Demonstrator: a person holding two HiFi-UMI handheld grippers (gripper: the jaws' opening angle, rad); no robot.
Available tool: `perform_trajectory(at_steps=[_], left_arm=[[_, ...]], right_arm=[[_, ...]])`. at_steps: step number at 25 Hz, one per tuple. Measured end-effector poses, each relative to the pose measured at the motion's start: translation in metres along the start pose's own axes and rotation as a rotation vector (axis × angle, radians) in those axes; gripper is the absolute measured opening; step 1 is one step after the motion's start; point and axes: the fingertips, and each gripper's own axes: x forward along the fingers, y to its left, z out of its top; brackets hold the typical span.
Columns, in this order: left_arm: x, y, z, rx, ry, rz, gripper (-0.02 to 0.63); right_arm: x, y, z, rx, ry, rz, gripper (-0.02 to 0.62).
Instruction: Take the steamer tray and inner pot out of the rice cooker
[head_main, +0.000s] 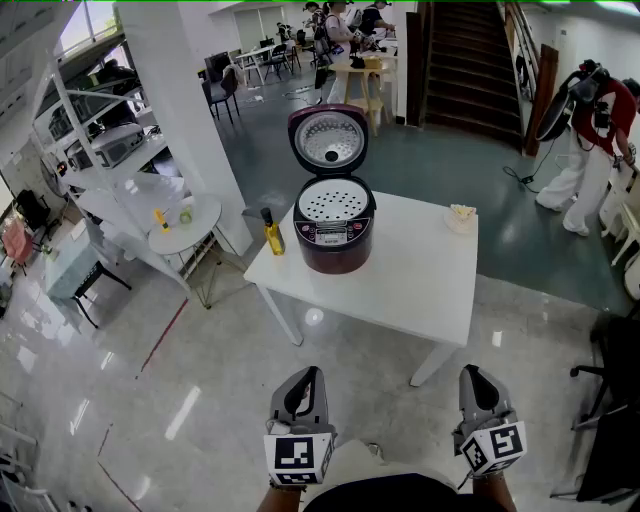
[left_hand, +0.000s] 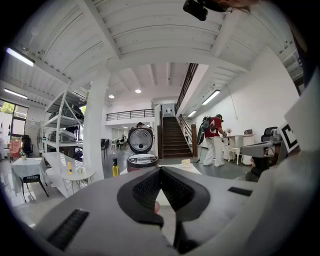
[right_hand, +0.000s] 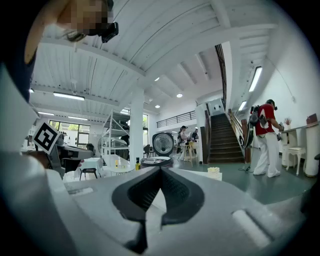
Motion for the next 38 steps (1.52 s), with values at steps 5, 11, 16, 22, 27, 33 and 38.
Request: perform_trajectory(at_steps=[5,11,16,22,27,33,38], left_arm=[[0.0,-0.003,-0.001,-0.011,0.008,-0.019,0.0],[0.005,0.001,0.001,0.015,-0.004,-0.006,0.0],[0.013,-0.001,0.006,0.04,-0.014,-0.011,0.0],[0.02,0.014,0.009,0.004,-0.036,0.048,0.002],[0.036,0.028,0.006,-0.024,-0.001,0.057,0.152],[0.069,0.039,-0.003,-0.011,0.006,0.046,0.551],[0.107,0.05,0.002,-0.017,0.021,0.032,0.557]], right_arm=[[0.005,0.011,0.015,-0.012,0.0,0.006,0.002],[0.012,0.004,0.007,-0.025,-0.003,0.009,0.003],[0.019,0.005,0.02,-0.047,-0.039,0.0,0.003],[0.037,0.005,0.017,-0.03,-0.034,0.024,0.086],[0.062,0.003,0.018,-0.04,-0.022,0.031,0.291],[0.097,-0.003,0.023,-0.032,-0.039,0.045,0.414],[0.136,-0.012,0.023,-0.033,-0.03,0.051,0.419]])
